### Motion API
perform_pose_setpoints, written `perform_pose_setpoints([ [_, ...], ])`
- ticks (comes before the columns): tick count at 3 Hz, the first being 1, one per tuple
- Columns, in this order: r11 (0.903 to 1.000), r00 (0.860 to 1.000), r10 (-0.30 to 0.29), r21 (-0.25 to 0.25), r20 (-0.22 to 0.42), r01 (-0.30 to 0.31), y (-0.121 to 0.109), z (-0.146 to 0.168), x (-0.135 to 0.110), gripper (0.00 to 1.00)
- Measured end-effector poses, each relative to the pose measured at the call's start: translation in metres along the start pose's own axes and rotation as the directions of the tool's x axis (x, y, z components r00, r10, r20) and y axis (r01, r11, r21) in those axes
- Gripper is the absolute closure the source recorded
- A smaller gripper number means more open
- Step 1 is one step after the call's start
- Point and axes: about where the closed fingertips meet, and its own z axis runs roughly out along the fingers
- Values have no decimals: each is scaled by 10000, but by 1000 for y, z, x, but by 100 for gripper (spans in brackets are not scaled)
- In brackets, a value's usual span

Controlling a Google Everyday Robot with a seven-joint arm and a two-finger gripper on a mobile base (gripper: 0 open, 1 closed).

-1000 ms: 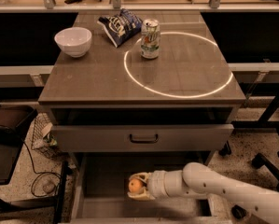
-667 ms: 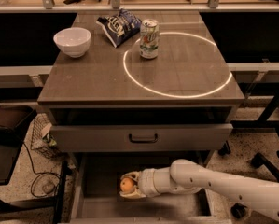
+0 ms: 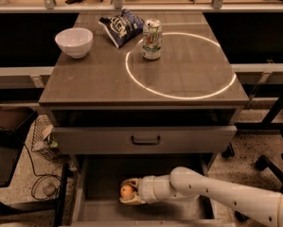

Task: Place orange into middle drawer

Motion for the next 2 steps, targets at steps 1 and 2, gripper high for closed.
perform_pose_setpoints([
  [1,9991,9982,403,73,446,-407,3,6,32,100],
  [2,9990,9979,439,36,478,-441,5,9,32,81],
])
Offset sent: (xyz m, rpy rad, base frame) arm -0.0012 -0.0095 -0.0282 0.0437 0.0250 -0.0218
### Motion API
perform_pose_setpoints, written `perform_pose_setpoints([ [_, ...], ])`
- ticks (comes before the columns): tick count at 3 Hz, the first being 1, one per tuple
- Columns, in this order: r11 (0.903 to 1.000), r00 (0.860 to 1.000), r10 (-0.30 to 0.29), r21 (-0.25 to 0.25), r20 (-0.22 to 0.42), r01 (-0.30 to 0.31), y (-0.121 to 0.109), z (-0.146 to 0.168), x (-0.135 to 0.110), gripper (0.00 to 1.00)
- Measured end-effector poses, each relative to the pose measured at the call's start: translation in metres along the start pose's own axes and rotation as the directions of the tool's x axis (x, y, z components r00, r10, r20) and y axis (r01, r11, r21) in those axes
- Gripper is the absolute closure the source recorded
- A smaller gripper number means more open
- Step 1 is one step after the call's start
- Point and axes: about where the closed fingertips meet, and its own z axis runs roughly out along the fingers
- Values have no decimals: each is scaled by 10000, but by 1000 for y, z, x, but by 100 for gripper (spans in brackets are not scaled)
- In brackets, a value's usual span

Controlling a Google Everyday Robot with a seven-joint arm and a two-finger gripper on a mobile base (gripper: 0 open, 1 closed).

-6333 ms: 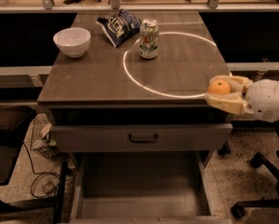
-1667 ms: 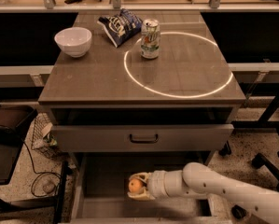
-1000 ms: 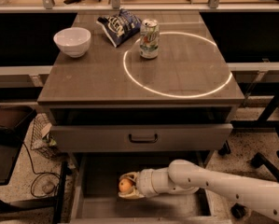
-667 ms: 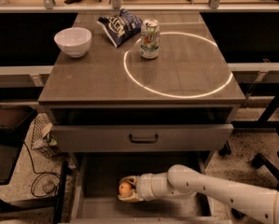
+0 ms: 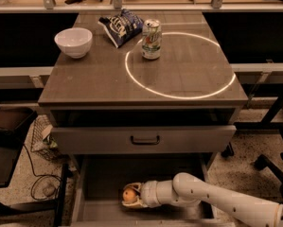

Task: Place orange into middle drawer

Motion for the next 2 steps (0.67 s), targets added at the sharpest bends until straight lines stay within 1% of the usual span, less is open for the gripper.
perform_pose_setpoints([
  [1,10000,10000,-3,-44,19,3,1,2,-1,50],
  [2,10000,10000,-3,-71,32,3,2,3,-1,26],
])
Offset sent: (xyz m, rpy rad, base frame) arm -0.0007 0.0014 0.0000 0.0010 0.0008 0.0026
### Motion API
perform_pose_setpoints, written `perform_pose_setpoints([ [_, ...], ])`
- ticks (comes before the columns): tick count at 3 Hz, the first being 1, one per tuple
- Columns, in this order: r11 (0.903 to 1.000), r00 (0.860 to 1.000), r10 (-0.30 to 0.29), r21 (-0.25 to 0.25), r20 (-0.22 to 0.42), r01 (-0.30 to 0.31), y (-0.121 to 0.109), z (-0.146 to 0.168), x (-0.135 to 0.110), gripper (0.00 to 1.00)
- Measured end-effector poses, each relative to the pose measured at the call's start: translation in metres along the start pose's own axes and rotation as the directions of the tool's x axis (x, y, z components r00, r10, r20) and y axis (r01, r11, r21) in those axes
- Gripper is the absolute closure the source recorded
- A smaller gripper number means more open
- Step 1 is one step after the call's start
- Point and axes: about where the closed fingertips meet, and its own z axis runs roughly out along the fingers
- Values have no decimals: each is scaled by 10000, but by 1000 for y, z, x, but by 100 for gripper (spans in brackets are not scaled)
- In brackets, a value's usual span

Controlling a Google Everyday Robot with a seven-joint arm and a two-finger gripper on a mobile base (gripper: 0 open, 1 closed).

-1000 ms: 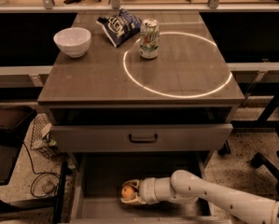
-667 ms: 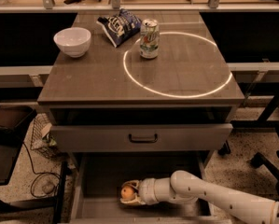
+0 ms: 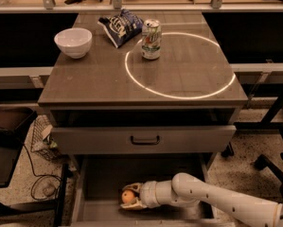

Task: Place orange into middle drawer

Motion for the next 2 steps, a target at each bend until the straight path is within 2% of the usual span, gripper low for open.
perform_pose_setpoints([
  [1,10000,10000,0,-30,15,0,1,1,-1,4],
  [2,10000,10000,1,-48,23,-1,2,2,-1,0],
])
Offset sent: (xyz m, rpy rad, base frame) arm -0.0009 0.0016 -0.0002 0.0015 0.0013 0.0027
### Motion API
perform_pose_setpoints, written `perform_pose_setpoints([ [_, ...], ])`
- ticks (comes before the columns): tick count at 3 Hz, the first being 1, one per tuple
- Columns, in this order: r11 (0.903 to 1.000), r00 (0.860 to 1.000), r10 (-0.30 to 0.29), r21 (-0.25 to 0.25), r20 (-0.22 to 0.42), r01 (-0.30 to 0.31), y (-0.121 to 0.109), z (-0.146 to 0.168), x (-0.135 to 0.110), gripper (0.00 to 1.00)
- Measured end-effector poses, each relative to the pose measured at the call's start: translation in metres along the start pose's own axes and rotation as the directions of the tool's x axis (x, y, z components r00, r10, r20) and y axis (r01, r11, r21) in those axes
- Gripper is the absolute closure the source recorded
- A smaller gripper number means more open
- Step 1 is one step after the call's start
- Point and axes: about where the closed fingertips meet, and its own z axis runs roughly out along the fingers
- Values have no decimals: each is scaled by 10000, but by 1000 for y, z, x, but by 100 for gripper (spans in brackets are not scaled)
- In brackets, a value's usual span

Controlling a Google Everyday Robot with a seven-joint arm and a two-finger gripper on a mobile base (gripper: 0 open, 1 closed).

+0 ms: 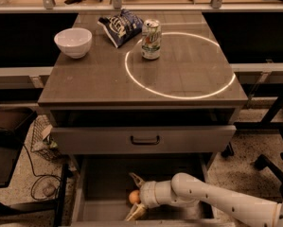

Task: Place orange into middle drawer

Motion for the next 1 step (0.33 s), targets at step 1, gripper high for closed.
perform_pose_setpoints([
  [1,10000,10000,0,0,0,0,0,0,0,0],
])
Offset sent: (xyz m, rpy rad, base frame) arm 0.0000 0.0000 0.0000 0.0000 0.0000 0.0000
